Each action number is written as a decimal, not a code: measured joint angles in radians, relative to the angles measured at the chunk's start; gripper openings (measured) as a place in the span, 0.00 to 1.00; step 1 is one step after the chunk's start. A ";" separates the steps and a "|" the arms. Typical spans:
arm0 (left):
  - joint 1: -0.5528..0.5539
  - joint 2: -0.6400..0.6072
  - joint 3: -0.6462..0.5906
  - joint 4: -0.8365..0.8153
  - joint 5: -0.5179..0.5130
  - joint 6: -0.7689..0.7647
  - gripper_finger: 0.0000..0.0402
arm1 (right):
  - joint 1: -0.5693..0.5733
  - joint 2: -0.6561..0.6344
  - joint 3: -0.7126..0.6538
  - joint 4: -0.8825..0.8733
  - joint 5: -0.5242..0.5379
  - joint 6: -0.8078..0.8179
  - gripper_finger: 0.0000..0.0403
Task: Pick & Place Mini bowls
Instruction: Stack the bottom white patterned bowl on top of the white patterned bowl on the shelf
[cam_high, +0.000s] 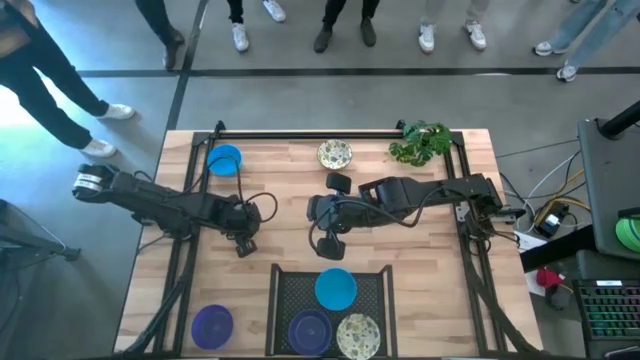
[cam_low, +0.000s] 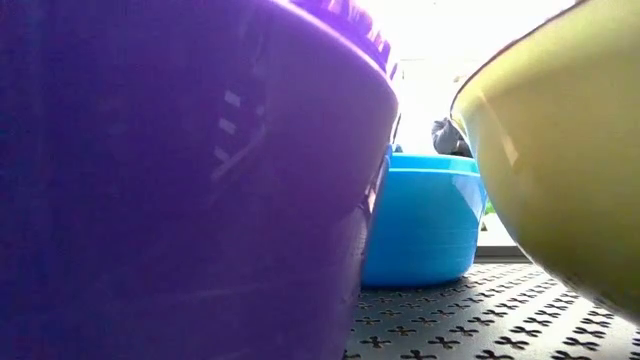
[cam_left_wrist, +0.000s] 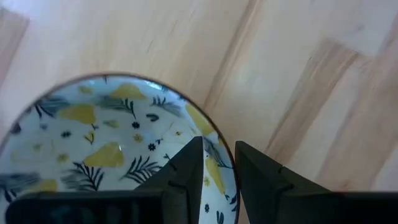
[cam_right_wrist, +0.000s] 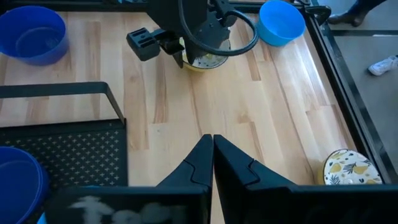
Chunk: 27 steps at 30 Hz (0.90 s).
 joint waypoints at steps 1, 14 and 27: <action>0.000 0.000 -0.009 -0.003 0.000 0.000 0.24 | 0.000 0.000 0.000 0.000 0.000 -0.002 0.02; 0.000 0.000 -0.052 0.001 -0.004 0.011 0.18 | 0.000 0.000 0.000 0.000 0.000 -0.010 0.02; 0.000 -0.003 -0.048 -0.021 -0.066 0.037 0.02 | 0.000 0.000 0.000 0.000 0.000 -0.007 0.02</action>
